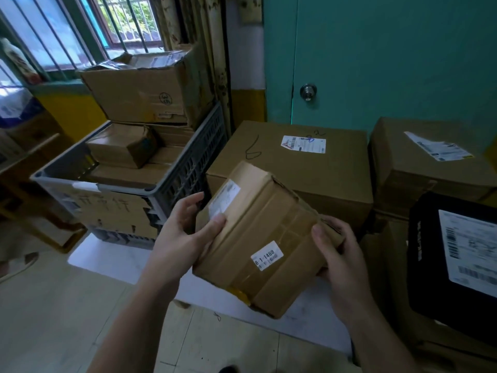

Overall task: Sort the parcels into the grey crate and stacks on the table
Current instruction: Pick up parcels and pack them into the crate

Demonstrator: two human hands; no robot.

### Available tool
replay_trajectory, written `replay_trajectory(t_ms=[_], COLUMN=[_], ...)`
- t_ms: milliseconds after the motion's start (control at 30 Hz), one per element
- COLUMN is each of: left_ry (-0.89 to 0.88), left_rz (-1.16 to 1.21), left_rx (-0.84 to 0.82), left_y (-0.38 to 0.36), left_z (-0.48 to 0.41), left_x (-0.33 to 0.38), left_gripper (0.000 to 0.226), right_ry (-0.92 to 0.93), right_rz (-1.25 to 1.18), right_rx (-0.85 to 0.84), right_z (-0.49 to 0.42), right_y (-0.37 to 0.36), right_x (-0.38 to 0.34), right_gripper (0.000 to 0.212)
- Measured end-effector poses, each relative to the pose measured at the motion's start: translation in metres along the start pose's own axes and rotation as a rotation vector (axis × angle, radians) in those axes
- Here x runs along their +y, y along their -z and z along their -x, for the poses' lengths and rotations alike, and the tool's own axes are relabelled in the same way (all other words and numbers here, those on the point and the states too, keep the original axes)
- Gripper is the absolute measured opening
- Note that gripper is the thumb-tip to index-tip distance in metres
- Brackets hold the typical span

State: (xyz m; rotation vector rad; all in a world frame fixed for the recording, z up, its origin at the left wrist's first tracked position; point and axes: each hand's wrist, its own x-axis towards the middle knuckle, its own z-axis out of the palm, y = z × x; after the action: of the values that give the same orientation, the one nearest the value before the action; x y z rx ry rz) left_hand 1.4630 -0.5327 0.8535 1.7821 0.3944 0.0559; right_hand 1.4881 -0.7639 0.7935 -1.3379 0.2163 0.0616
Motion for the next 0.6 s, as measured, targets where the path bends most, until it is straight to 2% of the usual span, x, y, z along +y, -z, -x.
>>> replay_trajectory(t_ms=[100,167,267,333,433,533,600], left_ry=[0.175,0.207,0.105,0.019,-0.143,-0.29,-0.317], left_rz=[-0.026,0.091,0.162,0.152,0.072,-0.039,-0.065], left_rx=[-0.027,-0.056,-0.001,-0.024,-0.068,-0.099,-0.151], left_y=[0.001,0.0,0.003,0.004,-0.001,0.003,0.012], left_z=[-0.002,-0.002,-0.004,-0.004,-0.001,-0.005,-0.011], left_x=[0.001,0.001,0.0,0.001,0.004,0.007,0.01], left_gripper=[0.12,0.126,0.129,0.121,0.091,0.068,0.057], right_ry=[0.001,-0.014,-0.079,-0.168,-0.221,-0.274,-0.296], right_rz=[-0.084,-0.137,-0.138,-0.075,0.021,0.049,-0.032], right_rx=[-0.022,-0.049,-0.075,-0.067,-0.113,-0.079,-0.05], right_z=[0.001,0.001,-0.003,-0.005,-0.004,-0.001,0.0], right_y=[0.0,-0.001,0.001,-0.004,-0.023,-0.038,-0.039], right_x=[0.006,0.009,0.011,0.011,0.006,0.003,0.003], right_gripper=[0.068,0.086,0.081,0.095,0.117,0.103,0.088])
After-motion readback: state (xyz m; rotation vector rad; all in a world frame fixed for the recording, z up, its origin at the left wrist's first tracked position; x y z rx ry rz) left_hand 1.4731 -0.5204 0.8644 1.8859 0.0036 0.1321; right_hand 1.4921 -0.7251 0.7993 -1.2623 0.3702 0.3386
